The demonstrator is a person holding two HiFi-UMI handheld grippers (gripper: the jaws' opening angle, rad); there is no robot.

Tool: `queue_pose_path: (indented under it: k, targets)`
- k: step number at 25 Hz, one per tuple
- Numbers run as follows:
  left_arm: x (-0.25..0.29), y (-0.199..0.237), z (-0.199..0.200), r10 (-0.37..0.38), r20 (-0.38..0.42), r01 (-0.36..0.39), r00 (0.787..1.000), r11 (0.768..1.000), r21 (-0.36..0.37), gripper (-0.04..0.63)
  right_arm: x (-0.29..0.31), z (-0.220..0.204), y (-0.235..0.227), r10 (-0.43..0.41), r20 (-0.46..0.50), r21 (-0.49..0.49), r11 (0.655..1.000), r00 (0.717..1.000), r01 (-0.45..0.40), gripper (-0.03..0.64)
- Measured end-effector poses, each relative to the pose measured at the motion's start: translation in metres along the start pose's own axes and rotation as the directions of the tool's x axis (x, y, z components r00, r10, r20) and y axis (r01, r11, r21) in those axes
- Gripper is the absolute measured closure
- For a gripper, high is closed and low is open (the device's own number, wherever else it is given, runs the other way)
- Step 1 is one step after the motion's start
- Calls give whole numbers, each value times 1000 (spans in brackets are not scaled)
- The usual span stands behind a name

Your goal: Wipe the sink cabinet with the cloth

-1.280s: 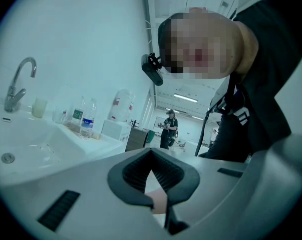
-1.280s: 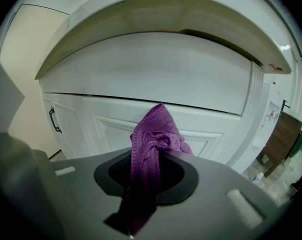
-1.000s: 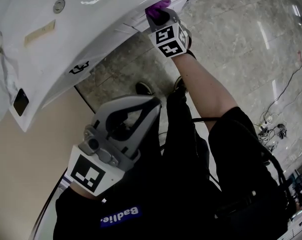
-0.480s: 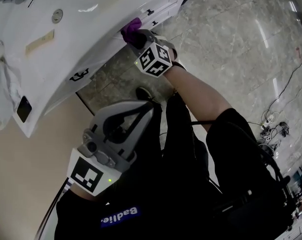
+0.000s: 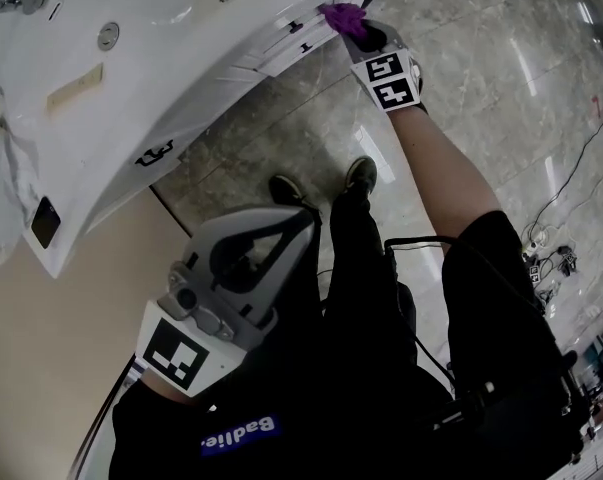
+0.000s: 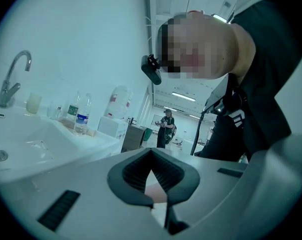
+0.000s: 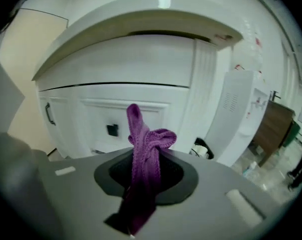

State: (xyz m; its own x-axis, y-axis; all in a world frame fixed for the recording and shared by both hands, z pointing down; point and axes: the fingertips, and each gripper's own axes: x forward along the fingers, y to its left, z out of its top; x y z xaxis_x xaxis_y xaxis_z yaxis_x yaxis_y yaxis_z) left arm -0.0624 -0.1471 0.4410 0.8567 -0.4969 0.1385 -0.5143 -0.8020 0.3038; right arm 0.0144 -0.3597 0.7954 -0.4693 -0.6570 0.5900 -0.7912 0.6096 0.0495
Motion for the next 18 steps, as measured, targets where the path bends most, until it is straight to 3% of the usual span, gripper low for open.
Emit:
queue_pose_path:
  k: [4,7,12,18]
  targets:
    - [-2,7,-3,26,-13,-26,1000,1000,5,606,17,-17,-59,-134,-49,147,979,990,140,531]
    - [-4,12,-7,41,-28,-41,999,999,7,606,34,-26,-74,-171,-101,195,963,980,188,531]
    - [-3,21,-10,62,-26,-62,998,998,-9,606,64,-25,-43,-117,-150,189,971,982,145,531]
    - [-5,21,-9,60,-15,-60,998,998,-17,606,77,-13,34,-5,-131,110,994,991,20,531]
